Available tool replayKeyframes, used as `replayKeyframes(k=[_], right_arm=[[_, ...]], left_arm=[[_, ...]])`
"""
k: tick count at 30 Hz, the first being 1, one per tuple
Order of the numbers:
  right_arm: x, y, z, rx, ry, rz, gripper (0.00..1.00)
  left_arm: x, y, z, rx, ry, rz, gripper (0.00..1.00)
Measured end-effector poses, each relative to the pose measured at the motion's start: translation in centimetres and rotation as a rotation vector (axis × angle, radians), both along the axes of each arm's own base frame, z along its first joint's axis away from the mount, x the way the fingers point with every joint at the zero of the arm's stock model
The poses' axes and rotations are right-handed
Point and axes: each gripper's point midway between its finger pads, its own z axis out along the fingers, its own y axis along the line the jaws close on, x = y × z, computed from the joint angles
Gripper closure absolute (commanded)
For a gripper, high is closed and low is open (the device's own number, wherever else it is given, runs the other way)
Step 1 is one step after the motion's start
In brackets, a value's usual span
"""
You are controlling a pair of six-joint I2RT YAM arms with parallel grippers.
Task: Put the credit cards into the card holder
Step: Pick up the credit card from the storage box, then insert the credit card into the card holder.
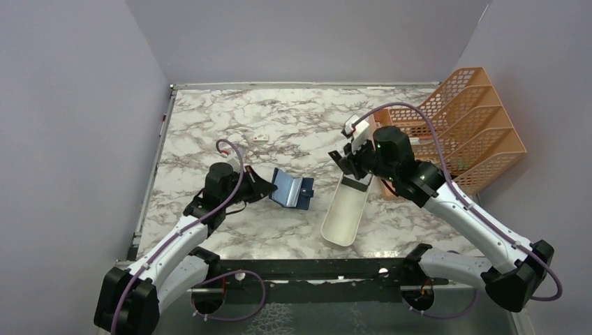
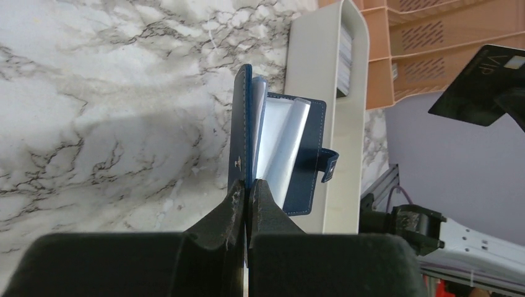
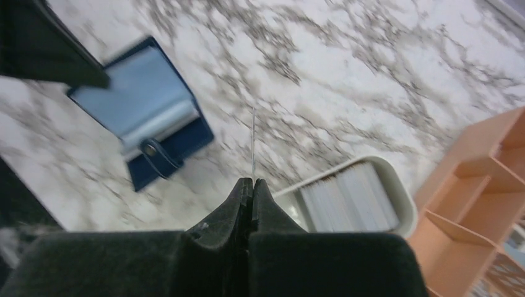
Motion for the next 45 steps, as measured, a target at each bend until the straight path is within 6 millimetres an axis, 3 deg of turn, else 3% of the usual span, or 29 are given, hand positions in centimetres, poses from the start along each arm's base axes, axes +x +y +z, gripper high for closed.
replayKeyframes(k=[5,10,13,21,28,35,41,45], right_arm=[[-0.4,4.1,4.2,0.321,0.100,-0.016,0.99],[-0.7,7.7,4.7,0.575,0.305,-0.043,0.99],[-0.6,8.8,2.8,0.660,0.421,-0.101,0.99],[-0.2,11.9,-4.3,0.724,0.660,-0.221,0.99],[-1.2,15.0,-9.8,0.626,0.773,-0.254,0.99],[-1.0,16.4,-13.3,0.568,0.819,-0.310,0.99],[0.0,15.7,-15.5,0.518,0.800,-0.397,0.99],[0.5,15.5,-15.7,0.507,0.778,-0.420,0.99]], left_arm=[[0.6,-0.5,1.3,-0.090,-0.016,0.031,1.00],[0.2,-0.6,0.0,-0.177,0.048,0.076,1.00],[-0.1,-0.6,-0.5,-0.211,0.087,0.098,1.00],[0.7,-0.2,1.1,-0.288,0.051,0.165,1.00],[0.4,1.0,-4.1,-0.210,0.157,0.239,1.00],[0.8,1.6,-4.3,-0.181,0.117,0.268,1.00],[0.5,2.4,-6.0,-0.122,0.122,0.285,0.73],[0.4,3.3,-7.0,-0.050,0.132,0.309,0.62]])
